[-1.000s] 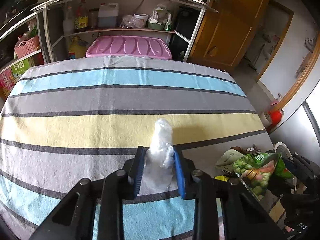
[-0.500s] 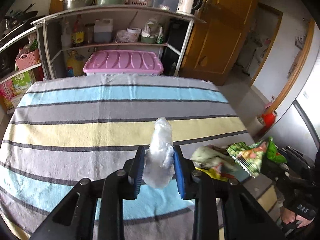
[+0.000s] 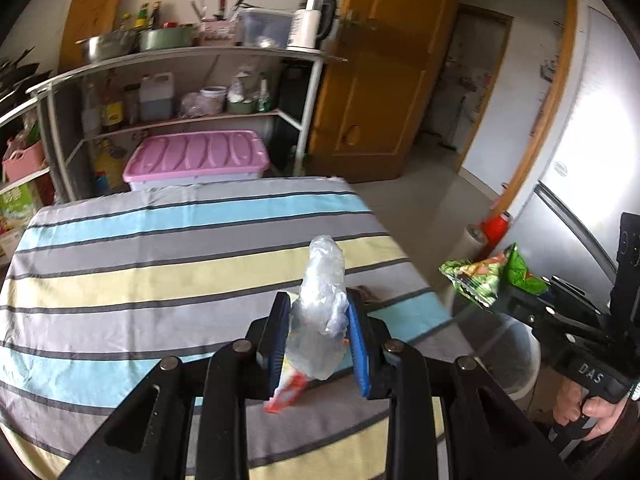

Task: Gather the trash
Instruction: 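Carry the clear bag and green snack bag over the bin with both tools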

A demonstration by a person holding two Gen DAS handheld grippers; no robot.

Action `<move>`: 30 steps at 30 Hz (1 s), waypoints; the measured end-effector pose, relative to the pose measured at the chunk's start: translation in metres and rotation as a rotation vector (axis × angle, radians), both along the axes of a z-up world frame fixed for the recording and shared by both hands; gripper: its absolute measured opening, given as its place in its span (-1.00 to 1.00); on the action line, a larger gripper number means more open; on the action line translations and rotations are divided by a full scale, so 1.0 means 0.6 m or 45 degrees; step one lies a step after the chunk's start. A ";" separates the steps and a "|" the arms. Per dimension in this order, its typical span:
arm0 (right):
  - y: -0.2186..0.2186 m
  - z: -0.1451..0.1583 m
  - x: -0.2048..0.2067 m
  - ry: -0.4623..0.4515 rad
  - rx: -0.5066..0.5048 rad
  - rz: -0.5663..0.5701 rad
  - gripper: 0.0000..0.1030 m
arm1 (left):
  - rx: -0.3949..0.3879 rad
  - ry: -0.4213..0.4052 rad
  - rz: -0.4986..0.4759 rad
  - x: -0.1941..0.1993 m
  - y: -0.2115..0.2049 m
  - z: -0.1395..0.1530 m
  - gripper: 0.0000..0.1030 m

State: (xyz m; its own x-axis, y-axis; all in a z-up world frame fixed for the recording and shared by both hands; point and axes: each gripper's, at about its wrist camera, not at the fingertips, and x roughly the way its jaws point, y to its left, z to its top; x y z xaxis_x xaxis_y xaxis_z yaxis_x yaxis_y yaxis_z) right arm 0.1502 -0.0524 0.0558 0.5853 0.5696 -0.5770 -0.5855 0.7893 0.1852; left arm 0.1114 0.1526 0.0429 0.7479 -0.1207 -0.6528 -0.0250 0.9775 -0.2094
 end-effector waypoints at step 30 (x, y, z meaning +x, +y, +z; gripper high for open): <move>-0.324 -0.077 -0.023 0.140 -0.137 -0.552 -0.25 | 0.093 0.086 -0.514 0.032 -0.391 -0.053 -0.43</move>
